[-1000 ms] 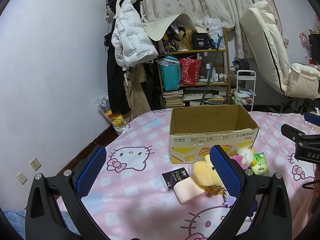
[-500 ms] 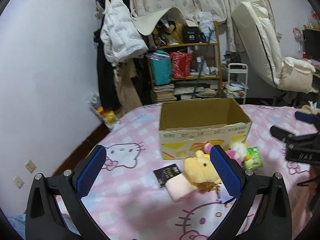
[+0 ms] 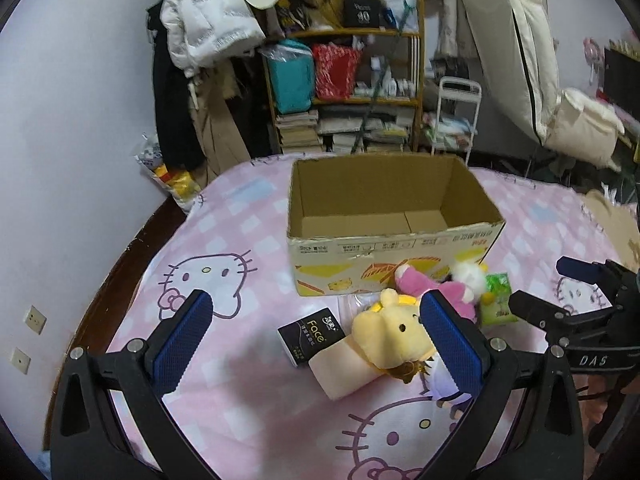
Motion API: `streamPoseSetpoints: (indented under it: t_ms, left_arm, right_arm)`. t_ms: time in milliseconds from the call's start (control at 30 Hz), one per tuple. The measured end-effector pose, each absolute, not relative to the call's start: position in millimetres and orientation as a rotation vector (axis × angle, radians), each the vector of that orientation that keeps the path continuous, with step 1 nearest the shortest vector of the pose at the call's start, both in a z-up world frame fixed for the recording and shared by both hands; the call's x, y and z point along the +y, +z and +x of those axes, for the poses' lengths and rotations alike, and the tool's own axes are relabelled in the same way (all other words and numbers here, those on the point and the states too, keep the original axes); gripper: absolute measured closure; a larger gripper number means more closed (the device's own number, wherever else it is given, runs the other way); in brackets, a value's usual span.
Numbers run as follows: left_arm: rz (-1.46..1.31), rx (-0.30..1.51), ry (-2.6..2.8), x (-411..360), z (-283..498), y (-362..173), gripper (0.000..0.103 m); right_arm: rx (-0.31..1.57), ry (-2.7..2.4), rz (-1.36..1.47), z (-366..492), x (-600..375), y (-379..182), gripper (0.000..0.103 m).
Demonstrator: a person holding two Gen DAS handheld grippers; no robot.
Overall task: Organize soft objects
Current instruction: 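Grasp the yellow bear plush with the left tool while the right tool grasps the white-haired doll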
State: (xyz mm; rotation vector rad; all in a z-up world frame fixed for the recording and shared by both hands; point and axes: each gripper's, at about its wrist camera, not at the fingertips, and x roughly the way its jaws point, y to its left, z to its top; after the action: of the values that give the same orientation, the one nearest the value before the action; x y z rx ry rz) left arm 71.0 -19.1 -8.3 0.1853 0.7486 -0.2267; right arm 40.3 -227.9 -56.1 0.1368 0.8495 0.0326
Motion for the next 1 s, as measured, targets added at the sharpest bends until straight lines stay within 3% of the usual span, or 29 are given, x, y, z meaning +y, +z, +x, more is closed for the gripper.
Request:
streamPoseSetpoints:
  t_ms: [567, 900, 1000]
  left_arm:
    - [0.2, 0.971, -0.354, -52.0, 113.9, -68.9, 0.001]
    - [0.257, 0.984, -0.33, -61.9, 115.3, -88.9, 0.001]
    - [0.252, 0.993, -0.354, -63.6, 114.0, -92.4, 0.012]
  right_arm:
    - [1.089, 0.11, 0.131, 66.4, -214.8, -111.5, 0.0]
    - [1.176, 0.146, 0.099, 71.2, -202.3, -131.3, 0.0]
    - [1.197, 0.161, 0.084, 72.0, -198.0, -136.9, 0.0]
